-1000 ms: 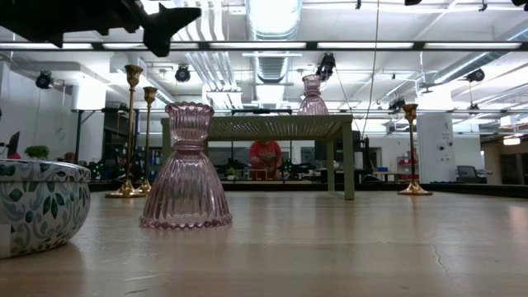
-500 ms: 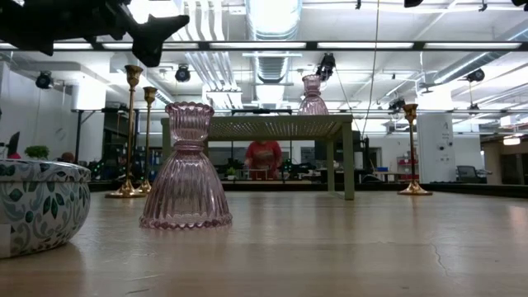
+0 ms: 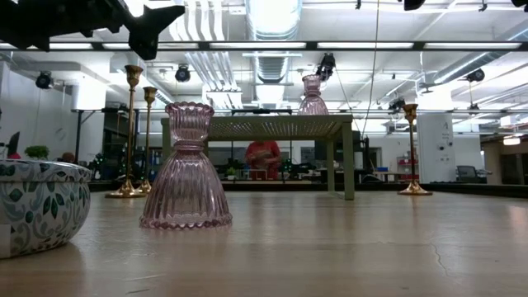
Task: Pick & Place candle stick holders
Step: Put the glass candle holder on the shelf aligned with the other glass candle holders
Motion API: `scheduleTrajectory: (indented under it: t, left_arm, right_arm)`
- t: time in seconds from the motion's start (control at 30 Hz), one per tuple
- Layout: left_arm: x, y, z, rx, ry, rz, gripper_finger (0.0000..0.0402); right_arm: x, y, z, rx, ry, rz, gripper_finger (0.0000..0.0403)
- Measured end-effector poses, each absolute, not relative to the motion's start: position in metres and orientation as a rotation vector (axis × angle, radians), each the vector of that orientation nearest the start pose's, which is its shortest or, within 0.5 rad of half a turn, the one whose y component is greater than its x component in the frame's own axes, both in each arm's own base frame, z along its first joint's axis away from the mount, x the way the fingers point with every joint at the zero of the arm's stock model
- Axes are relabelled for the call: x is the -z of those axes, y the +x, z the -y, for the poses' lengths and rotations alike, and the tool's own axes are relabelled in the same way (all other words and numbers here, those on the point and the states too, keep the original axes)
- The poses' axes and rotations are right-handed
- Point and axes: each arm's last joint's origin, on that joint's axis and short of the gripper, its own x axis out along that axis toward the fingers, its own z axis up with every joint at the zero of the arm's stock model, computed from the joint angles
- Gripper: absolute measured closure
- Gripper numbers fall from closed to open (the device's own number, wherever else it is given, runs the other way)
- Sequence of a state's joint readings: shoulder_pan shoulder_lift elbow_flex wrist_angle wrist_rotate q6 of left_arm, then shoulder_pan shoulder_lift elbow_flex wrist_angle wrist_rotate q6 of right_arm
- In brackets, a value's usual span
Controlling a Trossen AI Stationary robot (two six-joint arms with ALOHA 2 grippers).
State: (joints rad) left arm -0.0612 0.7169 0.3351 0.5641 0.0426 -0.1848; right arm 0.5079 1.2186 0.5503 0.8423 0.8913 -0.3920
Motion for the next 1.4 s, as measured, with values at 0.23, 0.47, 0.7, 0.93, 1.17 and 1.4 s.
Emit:
scheduleTrajectory:
  t: [0.23, 0.47, 0.7, 0.93, 1.17, 1.4]
  left_arm:
    - [-0.261, 0.161, 0.010, 0.071, -0.166, 0.182, 0.0117]
    - [-0.256, 0.157, 0.005, -0.092, -0.148, 0.128, 0.0117]
    - [-0.242, 0.159, 0.000, -0.293, -0.094, 0.002, 0.0117]
    - [-0.243, 0.157, -0.003, -0.374, -0.094, 0.004, 0.0117]
    - [-0.249, 0.150, -0.005, -0.443, -0.125, 0.058, 0.0117]
    - [-0.256, 0.142, -0.004, -0.409, -0.155, 0.115, 0.0117]
  right_arm:
    - [-0.261, 0.223, -0.098, 0.402, -0.275, 0.055, 0.0341]
    - [-0.261, 0.223, -0.098, 0.402, -0.268, 0.057, 0.0343]
    - [-0.261, 0.223, -0.098, 0.402, -0.267, 0.057, 0.0345]
    - [-0.261, 0.223, -0.098, 0.402, -0.267, 0.057, 0.0337]
    - [-0.261, 0.223, -0.098, 0.402, -0.260, 0.059, 0.0343]
    - [-0.261, 0.223, -0.098, 0.402, -0.261, 0.057, 0.0348]
